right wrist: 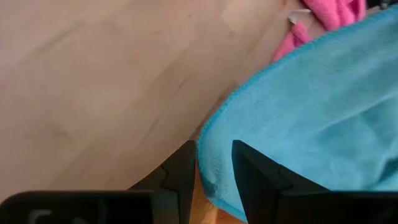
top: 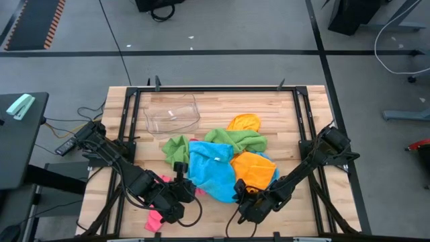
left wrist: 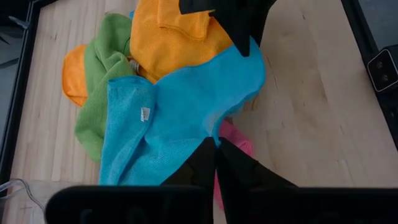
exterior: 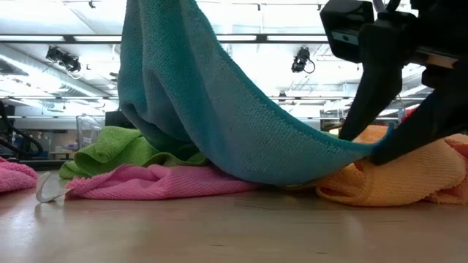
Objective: Fold microfiber towels
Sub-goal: Fold the left blue microfiber towel
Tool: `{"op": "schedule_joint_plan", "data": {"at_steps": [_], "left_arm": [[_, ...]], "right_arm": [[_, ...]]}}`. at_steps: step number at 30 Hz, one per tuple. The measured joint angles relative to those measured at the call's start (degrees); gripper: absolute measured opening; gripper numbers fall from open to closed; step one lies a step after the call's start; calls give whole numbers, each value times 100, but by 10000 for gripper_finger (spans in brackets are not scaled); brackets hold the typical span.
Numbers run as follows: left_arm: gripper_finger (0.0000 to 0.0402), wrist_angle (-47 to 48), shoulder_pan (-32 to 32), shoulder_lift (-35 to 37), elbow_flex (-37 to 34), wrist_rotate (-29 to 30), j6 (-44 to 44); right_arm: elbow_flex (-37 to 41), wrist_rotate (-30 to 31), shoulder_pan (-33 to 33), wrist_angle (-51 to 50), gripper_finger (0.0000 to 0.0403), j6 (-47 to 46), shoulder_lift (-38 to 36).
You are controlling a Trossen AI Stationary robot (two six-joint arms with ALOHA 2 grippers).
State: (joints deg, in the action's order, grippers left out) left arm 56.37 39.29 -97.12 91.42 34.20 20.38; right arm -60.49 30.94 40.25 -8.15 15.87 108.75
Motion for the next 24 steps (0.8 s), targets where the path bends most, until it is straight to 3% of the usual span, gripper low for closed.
{"op": "schedule_joint_plan", "data": {"at_steps": [11,19,24], "left_arm": [[7,1,0,0,0,0,-2],[27,0,0,0,0,2,0],[10,-2,-1,0,0,0,0]], "right_arm": [[0,158,-42,-27,115,91,0],[0,115,-42,-27,115,24,0],[0,98,-42,-25,115,21,0]]}}
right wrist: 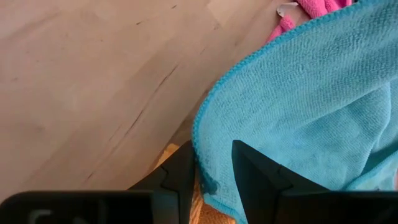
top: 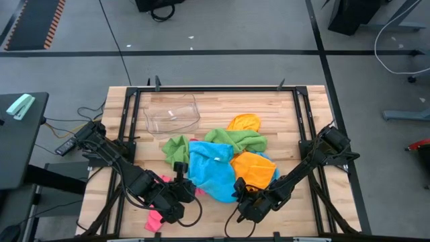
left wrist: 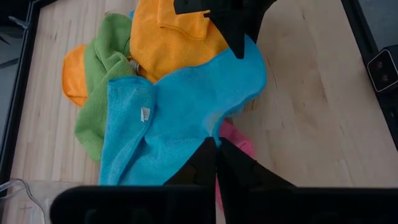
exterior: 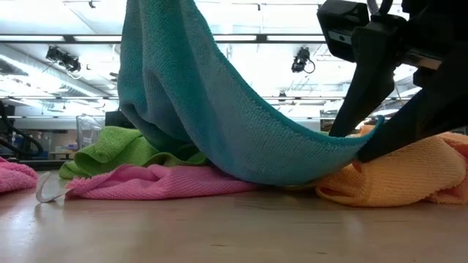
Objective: Fold microfiber towels
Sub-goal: Fold the left blue microfiber towel
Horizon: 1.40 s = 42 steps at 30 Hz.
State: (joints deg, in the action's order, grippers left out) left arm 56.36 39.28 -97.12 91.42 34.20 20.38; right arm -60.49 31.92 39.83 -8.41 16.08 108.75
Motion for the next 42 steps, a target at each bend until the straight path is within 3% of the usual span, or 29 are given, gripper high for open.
{"op": "schedule_joint_plan", "data": {"at_steps": [9,14,19,25,33,42], "left_arm": [[27,-1,0,0,0,1,34],[14,0,1,0,0,0,44],[8,0,16,0,0,0,57],[30,0,16,0,0,0,151],[7,-6,66,-115,7,6,151],[24,-114,84,-544,4,9,-2]], "right_arm": [[0,-72,-11,-2,72,-1,0],[0,-72,-13,-4,48,0,0],[0,-69,-11,-4,45,2,-2],[4,-41,-11,-59,44,72,-136],[4,-43,-7,-287,42,-108,-393],[4,-623,-74,-277,41,-292,-382]]}}
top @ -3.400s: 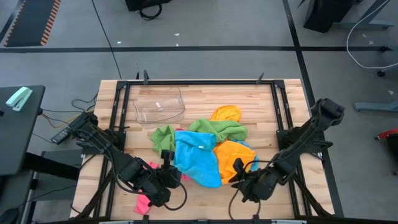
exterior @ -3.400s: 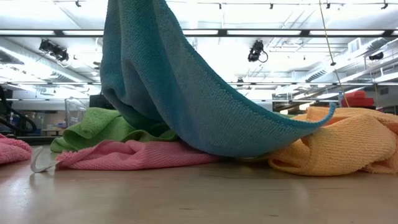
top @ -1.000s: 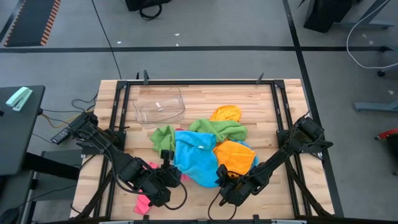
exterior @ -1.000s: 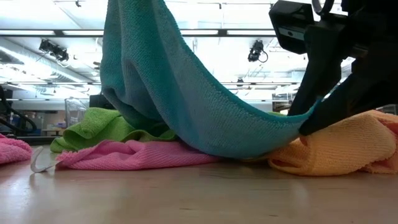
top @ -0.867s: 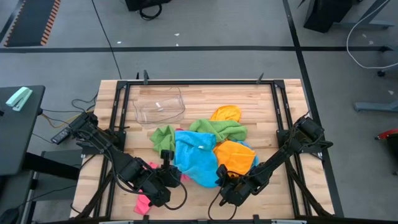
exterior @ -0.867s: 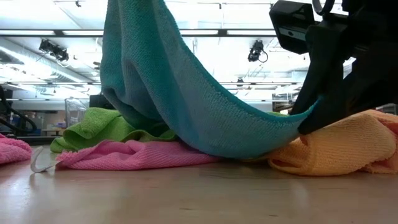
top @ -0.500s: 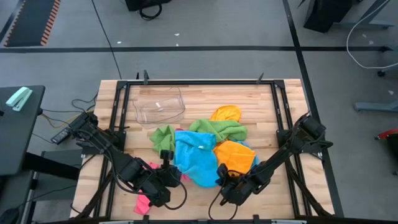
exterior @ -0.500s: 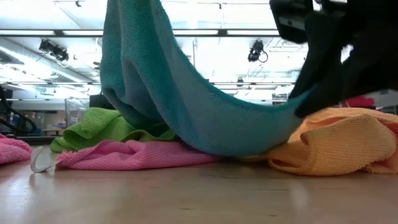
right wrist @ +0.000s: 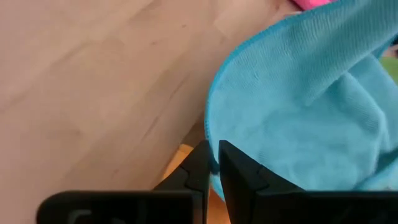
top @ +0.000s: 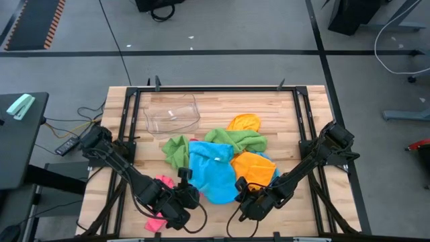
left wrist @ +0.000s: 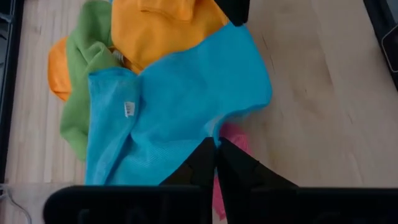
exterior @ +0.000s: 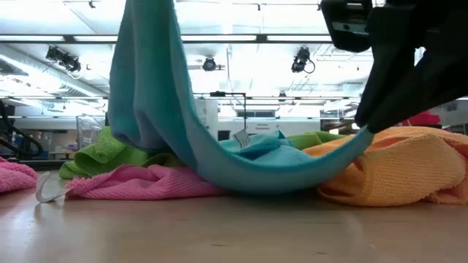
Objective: Fold microfiber towels
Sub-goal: Fold the left blue microfiber towel
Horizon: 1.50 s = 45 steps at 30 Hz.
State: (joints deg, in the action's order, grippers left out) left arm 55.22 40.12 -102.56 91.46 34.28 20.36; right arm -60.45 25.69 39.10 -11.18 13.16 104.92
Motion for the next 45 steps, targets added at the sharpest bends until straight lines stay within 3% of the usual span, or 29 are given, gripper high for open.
{"op": "schedule_joint_plan", "data": {"at_steps": [8,13,17,28,32,45], "left_arm": [[13,-133,18,0,0,17,67],[27,-135,31,1,0,15,185],[14,-133,48,2,0,15,255],[27,-135,63,4,0,-2,481],[16,-135,63,4,0,-4,481],[25,-86,63,7,-2,-15,493]], "right_arm": [[91,-506,-194,55,42,-269,7],[358,-522,-184,454,42,-270,7],[465,-524,-167,830,47,-259,11],[745,-613,-169,1468,142,268,15],[752,-618,-169,1667,167,653,267],[752,-94,-235,2056,147,978,555]]}}
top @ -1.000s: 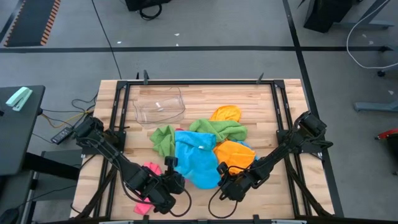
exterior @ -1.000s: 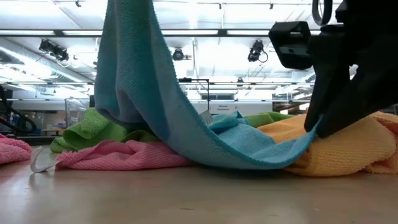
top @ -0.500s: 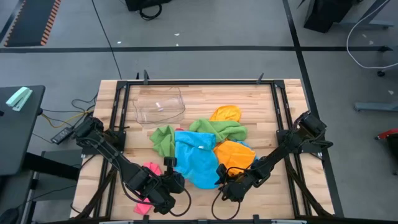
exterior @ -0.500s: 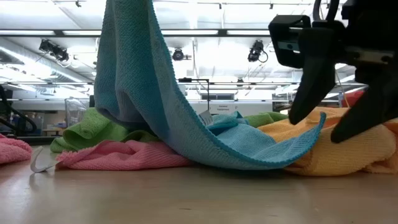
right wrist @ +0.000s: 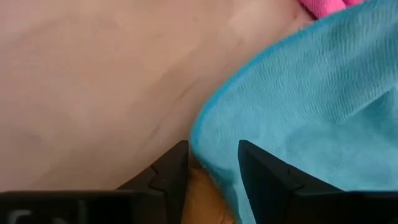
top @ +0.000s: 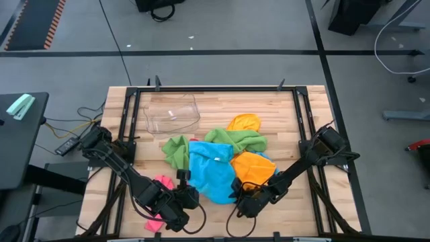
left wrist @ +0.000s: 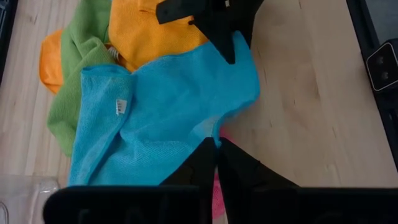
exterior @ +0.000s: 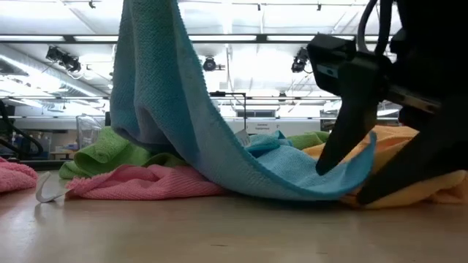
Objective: Fold microfiber towels
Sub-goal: Fold the left blue microfiber towel
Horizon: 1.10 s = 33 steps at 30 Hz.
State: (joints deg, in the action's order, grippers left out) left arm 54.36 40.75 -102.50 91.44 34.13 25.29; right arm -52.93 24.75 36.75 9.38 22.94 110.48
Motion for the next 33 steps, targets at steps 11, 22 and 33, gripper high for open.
{"op": "schedule_joint_plan", "data": {"at_steps": [11,22,33], "left_arm": [[23,35,-2,2,0,2,-5],[7,27,33,2,0,-13,15],[26,38,68,2,0,-37,89]], "right_arm": [[0,149,-39,360,126,203,0],[-2,341,-190,492,112,172,-2],[-7,-11,-192,40,52,-298,-2]]}}
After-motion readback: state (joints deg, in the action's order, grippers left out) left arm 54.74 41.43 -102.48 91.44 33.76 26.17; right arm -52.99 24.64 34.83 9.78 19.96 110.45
